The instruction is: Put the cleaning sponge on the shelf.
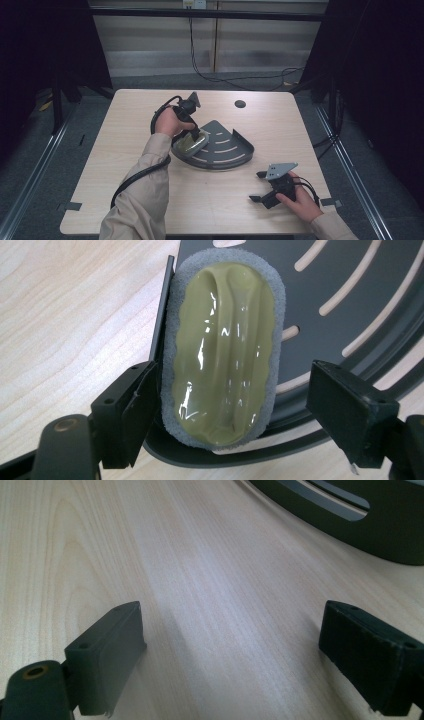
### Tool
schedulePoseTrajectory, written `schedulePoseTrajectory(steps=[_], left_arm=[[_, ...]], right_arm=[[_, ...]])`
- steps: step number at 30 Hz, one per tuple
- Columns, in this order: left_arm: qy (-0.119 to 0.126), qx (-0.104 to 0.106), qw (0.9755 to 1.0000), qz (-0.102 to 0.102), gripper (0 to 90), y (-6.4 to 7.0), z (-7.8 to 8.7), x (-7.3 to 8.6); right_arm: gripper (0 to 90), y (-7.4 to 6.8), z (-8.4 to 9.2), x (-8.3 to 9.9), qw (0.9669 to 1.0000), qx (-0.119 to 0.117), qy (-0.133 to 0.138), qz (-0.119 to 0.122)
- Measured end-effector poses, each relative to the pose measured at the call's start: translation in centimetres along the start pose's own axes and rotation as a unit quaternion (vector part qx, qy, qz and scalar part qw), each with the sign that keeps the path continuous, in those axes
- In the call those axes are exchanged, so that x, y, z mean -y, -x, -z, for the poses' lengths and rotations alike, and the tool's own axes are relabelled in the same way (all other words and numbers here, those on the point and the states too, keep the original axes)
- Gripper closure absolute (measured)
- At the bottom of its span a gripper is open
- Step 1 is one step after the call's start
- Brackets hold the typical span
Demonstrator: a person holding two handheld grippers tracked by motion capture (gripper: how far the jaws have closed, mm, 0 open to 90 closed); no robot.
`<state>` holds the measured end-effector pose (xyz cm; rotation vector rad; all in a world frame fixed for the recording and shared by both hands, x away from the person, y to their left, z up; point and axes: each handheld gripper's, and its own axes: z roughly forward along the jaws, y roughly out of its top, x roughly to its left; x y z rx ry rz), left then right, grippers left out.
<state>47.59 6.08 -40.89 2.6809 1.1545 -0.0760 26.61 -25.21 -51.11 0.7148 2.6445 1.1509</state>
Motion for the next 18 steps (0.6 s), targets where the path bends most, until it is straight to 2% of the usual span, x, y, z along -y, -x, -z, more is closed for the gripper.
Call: schedulePoseTrajectory(steps=[11,18], left_arm=[[0.003,0.000,1.0000,0.002,20.7,-0.1,1.1,0.8],[0.007,0.002,0.9999,0.011,20.8,-0.2,1.7,1.6]], right_arm=[[10.3,0.0,0.0,0.0,1.0000,0.001,-0.001,0.000],[10.3,0.0,0.0,0.0,1.0000,0.000,0.000,0.000]])
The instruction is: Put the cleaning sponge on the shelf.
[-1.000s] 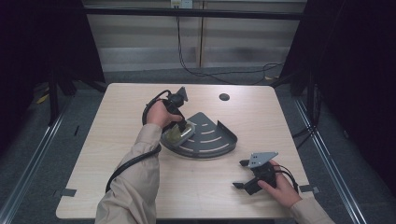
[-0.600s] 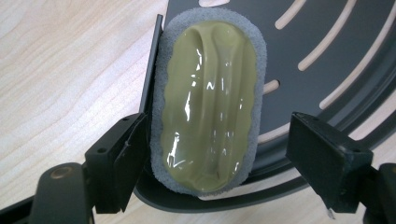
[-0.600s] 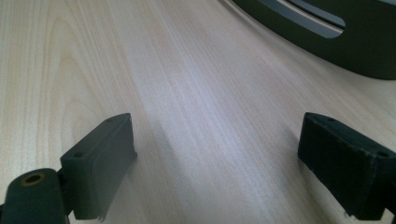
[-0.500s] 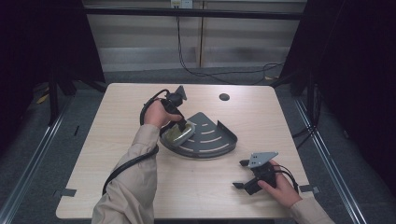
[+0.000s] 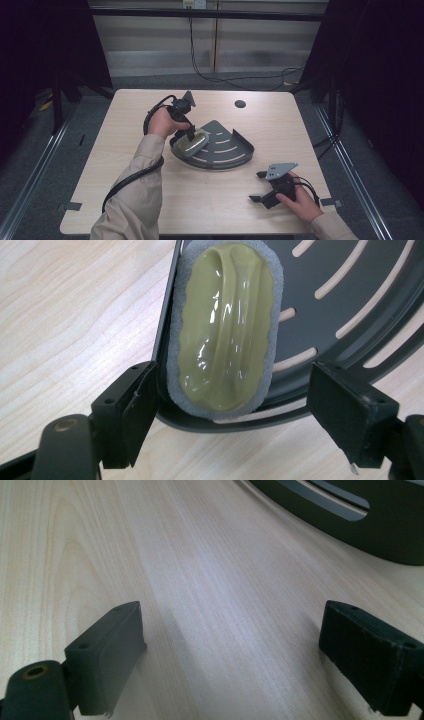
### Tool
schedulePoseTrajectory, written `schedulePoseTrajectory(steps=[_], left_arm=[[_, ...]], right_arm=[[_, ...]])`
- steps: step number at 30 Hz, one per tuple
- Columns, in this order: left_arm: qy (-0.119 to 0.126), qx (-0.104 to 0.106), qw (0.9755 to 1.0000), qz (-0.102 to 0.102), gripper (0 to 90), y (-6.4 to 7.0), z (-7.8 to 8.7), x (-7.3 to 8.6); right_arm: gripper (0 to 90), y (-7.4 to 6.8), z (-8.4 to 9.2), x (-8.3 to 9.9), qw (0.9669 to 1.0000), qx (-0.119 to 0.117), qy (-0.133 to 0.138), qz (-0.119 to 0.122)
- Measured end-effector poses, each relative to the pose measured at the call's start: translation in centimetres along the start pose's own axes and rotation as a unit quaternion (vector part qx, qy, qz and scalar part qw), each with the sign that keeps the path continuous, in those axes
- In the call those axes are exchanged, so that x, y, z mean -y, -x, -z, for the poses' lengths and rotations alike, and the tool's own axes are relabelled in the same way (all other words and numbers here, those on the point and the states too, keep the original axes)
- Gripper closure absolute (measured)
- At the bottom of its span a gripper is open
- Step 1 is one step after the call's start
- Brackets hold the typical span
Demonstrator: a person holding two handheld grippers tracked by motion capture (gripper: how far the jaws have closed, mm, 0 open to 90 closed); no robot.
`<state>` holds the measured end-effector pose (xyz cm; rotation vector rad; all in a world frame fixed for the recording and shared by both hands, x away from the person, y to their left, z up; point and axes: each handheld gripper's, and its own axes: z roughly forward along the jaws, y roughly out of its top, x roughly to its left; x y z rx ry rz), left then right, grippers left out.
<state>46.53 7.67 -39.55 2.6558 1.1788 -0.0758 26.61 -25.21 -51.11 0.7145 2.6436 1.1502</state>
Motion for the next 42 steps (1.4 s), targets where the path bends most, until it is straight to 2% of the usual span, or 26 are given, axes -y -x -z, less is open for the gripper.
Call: schedulePoseTrajectory(steps=[8,12,14,22,32,33,42], left_arm=[[0.000,0.003,1.0000,-0.007,20.8,-0.3,0.6,1.0],[0.002,0.005,1.0000,0.001,20.4,-0.4,0.8,1.6],[0.001,0.007,1.0000,-0.003,20.1,-0.6,0.9,1.9],[0.005,0.007,1.0000,0.002,19.1,-0.8,1.4,2.9],[0.008,0.014,0.9998,0.013,19.1,-1.1,1.3,4.4],[0.006,0.013,0.9999,0.004,19.1,-1.2,1.3,4.5],[0.009,0.013,0.9998,0.009,19.2,-1.5,1.1,6.1]], right_arm=[[10.3,0.0,0.0,0.0,1.0000,0.000,0.000,-0.001],[10.3,0.0,0.0,0.0,1.0000,0.000,0.000,0.000],[10.3,0.0,0.0,0.0,1.0000,-0.002,-0.001,-0.002],[10.3,0.0,0.0,0.0,1.0000,-0.002,-0.001,-0.003],[10.3,0.0,0.0,0.0,1.0000,-0.002,-0.001,-0.002],[10.3,0.0,0.0,0.0,1.0000,-0.002,-0.001,-0.002],[10.3,0.0,0.0,0.0,1.0000,-0.002,-0.001,-0.001]])
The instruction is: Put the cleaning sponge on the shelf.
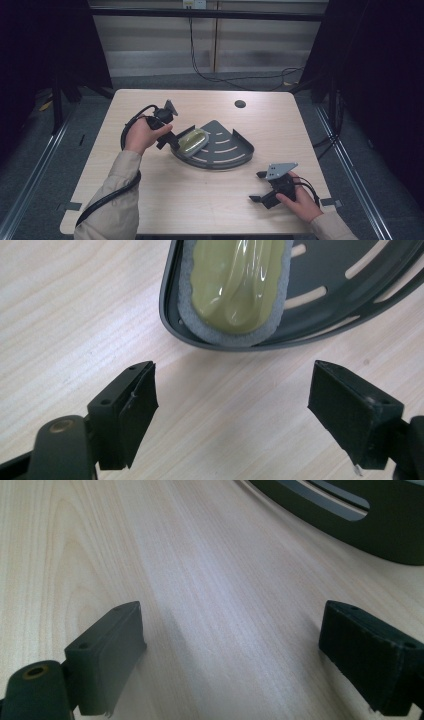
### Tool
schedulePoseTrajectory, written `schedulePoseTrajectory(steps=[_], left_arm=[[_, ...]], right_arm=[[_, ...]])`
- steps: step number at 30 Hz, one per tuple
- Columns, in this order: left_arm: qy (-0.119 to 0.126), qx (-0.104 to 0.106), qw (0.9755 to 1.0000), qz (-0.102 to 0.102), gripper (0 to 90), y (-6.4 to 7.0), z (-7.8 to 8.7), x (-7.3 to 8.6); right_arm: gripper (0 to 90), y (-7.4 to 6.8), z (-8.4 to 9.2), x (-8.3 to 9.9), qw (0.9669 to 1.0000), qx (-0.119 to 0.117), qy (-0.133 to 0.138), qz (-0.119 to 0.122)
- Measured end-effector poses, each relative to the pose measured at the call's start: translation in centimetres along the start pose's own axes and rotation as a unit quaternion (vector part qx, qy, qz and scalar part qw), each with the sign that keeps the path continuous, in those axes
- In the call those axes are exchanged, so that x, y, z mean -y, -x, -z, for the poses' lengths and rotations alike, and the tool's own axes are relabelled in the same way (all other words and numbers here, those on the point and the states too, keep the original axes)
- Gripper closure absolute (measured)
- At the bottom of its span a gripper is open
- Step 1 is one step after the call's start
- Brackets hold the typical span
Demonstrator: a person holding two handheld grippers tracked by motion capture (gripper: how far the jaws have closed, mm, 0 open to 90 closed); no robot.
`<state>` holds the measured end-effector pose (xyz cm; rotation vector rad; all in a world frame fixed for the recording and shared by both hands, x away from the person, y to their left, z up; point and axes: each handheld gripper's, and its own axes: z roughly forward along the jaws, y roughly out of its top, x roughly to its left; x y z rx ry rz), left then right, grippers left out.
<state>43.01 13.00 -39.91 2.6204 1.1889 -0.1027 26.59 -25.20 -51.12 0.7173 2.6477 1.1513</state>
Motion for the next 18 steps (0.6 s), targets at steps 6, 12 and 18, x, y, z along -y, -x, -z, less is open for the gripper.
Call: schedulePoseTrajectory(steps=[6,12,18], left_arm=[[0.003,0.003,1.0000,0.000,19.3,-0.4,-0.3,1.2],[0.001,0.004,1.0000,0.002,19.5,-0.8,-0.7,2.3],[-0.001,0.001,1.0000,0.003,19.7,-1.1,-0.9,3.5]], right_arm=[[10.3,0.0,0.0,0.0,1.0000,0.000,0.000,0.000],[10.3,0.0,0.0,0.0,1.0000,-0.001,-0.001,-0.001],[10.3,0.0,0.0,0.0,1.0000,0.000,-0.001,-0.001]])
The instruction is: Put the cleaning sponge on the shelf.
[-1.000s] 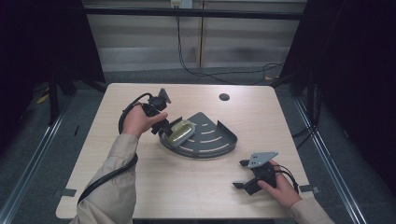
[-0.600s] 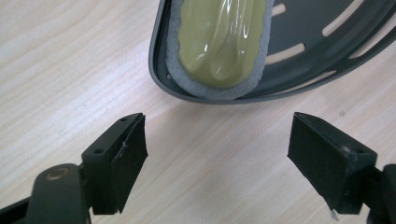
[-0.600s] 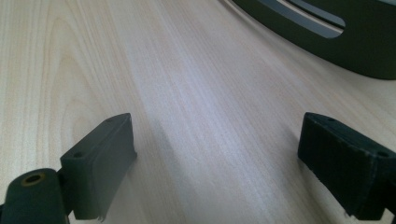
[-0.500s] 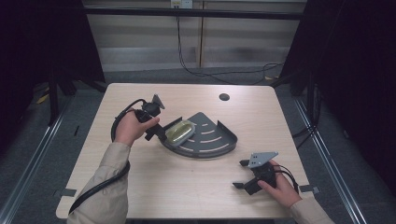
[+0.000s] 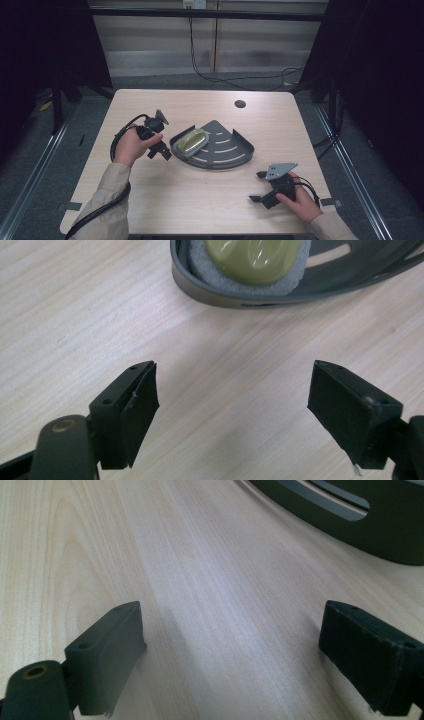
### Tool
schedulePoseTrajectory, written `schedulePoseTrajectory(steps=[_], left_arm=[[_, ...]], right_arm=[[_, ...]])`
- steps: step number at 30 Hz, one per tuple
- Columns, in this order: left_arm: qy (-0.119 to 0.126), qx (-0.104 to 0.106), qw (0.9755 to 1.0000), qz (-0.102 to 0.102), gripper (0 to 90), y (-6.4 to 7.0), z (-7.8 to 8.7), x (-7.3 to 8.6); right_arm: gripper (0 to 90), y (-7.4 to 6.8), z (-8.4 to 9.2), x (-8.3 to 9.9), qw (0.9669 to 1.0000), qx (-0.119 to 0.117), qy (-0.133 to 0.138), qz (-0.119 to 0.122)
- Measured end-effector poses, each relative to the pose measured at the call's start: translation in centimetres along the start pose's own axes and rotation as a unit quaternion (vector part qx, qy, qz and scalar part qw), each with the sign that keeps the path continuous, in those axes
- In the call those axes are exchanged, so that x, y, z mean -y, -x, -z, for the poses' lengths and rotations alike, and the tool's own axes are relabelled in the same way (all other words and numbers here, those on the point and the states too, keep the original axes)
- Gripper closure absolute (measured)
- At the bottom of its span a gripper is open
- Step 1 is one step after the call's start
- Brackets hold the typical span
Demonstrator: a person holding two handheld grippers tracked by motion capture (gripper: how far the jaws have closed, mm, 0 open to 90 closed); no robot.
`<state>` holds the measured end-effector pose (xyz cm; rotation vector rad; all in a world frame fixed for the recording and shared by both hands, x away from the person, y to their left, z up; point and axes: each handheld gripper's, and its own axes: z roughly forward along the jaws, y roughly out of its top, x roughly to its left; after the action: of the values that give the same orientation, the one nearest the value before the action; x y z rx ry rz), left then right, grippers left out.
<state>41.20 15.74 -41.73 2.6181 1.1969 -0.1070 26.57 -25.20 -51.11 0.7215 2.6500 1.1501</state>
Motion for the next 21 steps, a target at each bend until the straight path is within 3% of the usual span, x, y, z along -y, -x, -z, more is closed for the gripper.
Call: schedulePoseTrajectory(steps=[21], left_arm=[[-0.008,-0.002,0.9999,0.008,19.8,-1.4,-1.2,4.3]], right_arm=[[10.3,0.0,0.0,0.0,1.0000,0.000,0.000,0.001]])
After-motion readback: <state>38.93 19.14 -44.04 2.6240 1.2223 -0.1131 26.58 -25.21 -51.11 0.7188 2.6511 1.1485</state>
